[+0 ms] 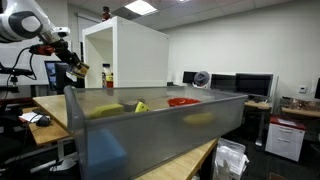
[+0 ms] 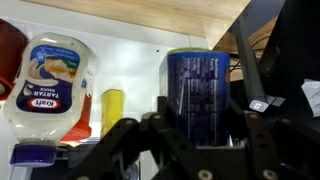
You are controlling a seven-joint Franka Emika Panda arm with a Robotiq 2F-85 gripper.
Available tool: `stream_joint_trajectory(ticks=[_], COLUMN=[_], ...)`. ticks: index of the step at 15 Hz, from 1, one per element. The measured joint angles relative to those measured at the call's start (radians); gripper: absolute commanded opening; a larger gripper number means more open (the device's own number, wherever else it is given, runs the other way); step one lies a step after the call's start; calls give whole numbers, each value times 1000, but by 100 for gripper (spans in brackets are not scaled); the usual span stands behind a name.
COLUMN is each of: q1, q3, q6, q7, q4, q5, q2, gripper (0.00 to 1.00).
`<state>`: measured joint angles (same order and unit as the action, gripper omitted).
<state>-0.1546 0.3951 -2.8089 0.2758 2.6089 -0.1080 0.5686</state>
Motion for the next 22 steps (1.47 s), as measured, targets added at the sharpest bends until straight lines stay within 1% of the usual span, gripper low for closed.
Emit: stream_joint_trajectory(ticks=[9, 10, 19, 20, 22], q1=[6, 6, 1, 1, 0], q3=[9, 10, 9, 9, 9], q6=[24, 24, 24, 24, 25], q7=[26, 26, 26, 26, 26], q4=[-11, -11, -12, -12, -11], q5=[2, 2, 2, 2, 2], q2=[0, 0, 0, 0, 0], gripper=[30, 55, 55, 30, 30])
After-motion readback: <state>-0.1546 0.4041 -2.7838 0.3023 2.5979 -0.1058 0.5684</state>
